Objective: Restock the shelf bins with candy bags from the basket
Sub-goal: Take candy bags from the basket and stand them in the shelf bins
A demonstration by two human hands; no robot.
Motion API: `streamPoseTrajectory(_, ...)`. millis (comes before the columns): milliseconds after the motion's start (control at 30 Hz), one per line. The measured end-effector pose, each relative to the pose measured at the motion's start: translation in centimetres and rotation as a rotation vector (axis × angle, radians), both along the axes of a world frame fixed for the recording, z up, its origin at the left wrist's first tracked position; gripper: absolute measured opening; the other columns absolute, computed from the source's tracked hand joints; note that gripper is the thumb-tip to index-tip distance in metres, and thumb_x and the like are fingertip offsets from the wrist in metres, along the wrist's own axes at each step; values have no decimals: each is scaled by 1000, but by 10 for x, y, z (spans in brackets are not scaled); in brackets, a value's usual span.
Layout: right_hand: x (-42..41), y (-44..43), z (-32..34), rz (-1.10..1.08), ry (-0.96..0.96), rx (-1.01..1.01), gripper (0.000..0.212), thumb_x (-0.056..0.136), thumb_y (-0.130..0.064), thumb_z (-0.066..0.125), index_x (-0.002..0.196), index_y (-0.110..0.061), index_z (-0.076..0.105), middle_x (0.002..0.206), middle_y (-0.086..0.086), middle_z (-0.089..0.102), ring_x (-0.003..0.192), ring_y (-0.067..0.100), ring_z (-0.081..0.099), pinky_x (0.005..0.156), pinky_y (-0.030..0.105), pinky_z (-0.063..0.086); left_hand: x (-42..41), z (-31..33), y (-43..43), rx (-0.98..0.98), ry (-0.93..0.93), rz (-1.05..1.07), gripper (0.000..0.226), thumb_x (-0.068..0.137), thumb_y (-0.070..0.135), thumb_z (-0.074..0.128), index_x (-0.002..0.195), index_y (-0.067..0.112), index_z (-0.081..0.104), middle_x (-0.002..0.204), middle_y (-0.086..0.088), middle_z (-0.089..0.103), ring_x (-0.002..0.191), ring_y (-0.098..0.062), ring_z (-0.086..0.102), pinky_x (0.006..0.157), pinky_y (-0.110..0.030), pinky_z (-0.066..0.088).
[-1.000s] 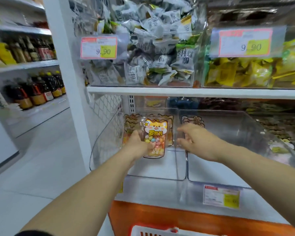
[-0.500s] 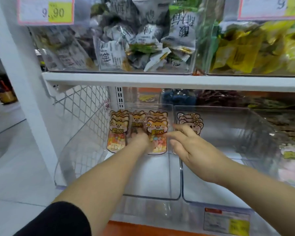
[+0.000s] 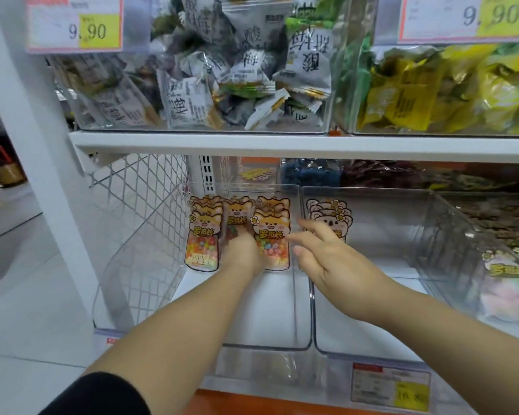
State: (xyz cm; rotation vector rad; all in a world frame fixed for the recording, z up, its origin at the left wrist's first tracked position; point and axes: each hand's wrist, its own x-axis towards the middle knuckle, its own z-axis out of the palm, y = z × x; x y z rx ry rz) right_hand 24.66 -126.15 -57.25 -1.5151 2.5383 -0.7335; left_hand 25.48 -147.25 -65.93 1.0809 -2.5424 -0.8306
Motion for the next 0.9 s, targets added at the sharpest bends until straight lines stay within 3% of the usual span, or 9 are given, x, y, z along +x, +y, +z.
streamPoseTrajectory(333, 2, 0, 2, -6, -7, 20, 43, 106, -37, 26, 144, -28, 44, 157, -8, 21, 144, 18, 27, 118, 43, 23, 5, -1, 5, -4, 18, 14, 102, 73, 49, 81, 145, 3, 25, 131, -12, 59, 124, -32, 57, 101, -45, 51)
streamPoseTrajectory(533, 3, 0, 0, -21, -25, 16, 43, 106, -39, 26, 144, -30, 43, 157, -10, 20, 145, 22, 27, 117, 44, 26, 9, -2, 2, -39, -3, -7, 89, 75, 40, 81, 138, 6, 29, 125, -10, 62, 117, -32, 61, 95, -46, 54)
streamPoseTrajectory(733, 3, 0, 1, -20, -30, 2, 40, 107, -35, 28, 143, -29, 44, 158, -14, 18, 141, 9, 29, 116, 37, 27, 5, 3, 5, -231, -62, -25, 82, 86, 48, 71, 140, 5, 27, 122, -10, 63, 112, -32, 64, 83, -40, 51)
streamPoseTrajectory(900, 3, 0, 1, -17, -39, -14, 40, 107, -35, 28, 143, -29, 45, 158, -18, 17, 140, 5, 28, 116, 33, 27, 2, 4, 6, -283, -87, -34, 86, 92, 50, 64, 148, 2, 21, 125, -11, 62, 112, -32, 64, 85, -41, 52)
